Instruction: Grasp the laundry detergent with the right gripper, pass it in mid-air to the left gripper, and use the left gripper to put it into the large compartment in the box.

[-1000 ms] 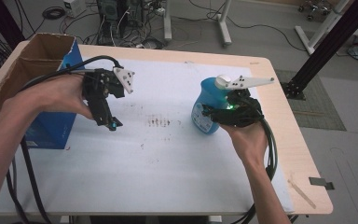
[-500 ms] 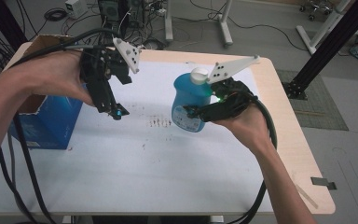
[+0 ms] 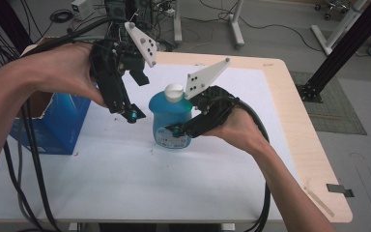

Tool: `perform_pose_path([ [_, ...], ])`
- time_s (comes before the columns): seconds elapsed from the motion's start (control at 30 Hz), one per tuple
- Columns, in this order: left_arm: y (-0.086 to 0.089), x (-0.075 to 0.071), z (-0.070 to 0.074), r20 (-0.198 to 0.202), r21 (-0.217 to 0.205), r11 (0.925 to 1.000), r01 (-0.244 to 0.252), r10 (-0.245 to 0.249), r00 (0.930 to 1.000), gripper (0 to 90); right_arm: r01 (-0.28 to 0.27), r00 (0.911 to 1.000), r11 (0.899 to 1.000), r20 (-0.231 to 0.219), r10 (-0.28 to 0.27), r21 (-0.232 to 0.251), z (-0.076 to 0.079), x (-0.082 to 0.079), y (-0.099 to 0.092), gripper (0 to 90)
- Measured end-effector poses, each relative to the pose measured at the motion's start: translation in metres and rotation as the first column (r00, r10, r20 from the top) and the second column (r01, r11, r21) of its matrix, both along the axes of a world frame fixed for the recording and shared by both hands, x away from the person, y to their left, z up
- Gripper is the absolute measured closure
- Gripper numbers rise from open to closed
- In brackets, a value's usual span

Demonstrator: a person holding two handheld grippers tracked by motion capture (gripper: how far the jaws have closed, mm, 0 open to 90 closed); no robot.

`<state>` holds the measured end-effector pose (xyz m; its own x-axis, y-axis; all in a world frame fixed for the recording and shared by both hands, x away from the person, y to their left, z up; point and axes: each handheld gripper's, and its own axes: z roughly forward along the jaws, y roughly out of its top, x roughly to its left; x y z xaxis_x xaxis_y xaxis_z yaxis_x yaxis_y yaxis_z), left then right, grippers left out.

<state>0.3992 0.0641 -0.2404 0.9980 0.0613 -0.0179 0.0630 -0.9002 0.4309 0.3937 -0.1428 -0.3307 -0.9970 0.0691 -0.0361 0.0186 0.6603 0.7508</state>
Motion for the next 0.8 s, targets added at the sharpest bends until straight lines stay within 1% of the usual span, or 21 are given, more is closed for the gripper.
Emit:
perform_pose_path([
  [0.1, -0.003, 0.0, 0.0, -0.002, 0.001, 1.0, 0.0, 0.0, 1.0, 10.8, -0.025, 0.9996, 1.0, -0.007, 0.026, 0.006, 0.0, 0.001, 0.007, 47.1],
  [0.17, -0.006, -0.001, 0.0, -0.004, -0.001, 1.0, -0.002, 0.002, 1.0, 10.8, -0.037, 0.9993, 0.999, -0.004, 0.037, 0.003, 0.0, 0.002, 0.01, 47.1],
  [0.2, -0.007, -0.001, 0.0, -0.005, 0.0, 1.0, -0.004, 0.004, 1.0, 10.8, -0.035, 0.9993, 0.999, -0.01, 0.035, 0.008, -0.001, 0.002, 0.013, 47.1],
  [0.3, -0.01, -0.001, -0.002, -0.001, 0.017, 0.9998, -0.008, 0.008, 1.0, 10.8, -0.043, 0.999, 0.999, -0.007, 0.043, 0.02, -0.001, 0.004, 0.018, 47.1],
  [0.5, -0.016, -0.001, -0.005, 0.0, 0.026, 0.9994, -0.021, 0.021, 0.9998, 10.8, -0.066, 0.9977, 0.997, -0.013, 0.067, 0.039, -0.001, 0.007, 0.025, 47.0],
  [0.67, -0.02, 0.0, -0.008, 0.0, 0.036, 0.9991, -0.02, 0.02, 0.9998, 10.9, -0.068, 0.9976, 0.997, -0.014, 0.068, 0.03, -0.004, 0.008, 0.028, 47.0],
  [0.8, -0.022, 0.0, -0.012, 0.004, 0.042, 0.9987, -0.03, 0.03, 0.9996, 10.9, -0.064, 0.9979, 0.998, -0.013, 0.064, 0.021, -0.005, 0.009, 0.029, 47.0],
])
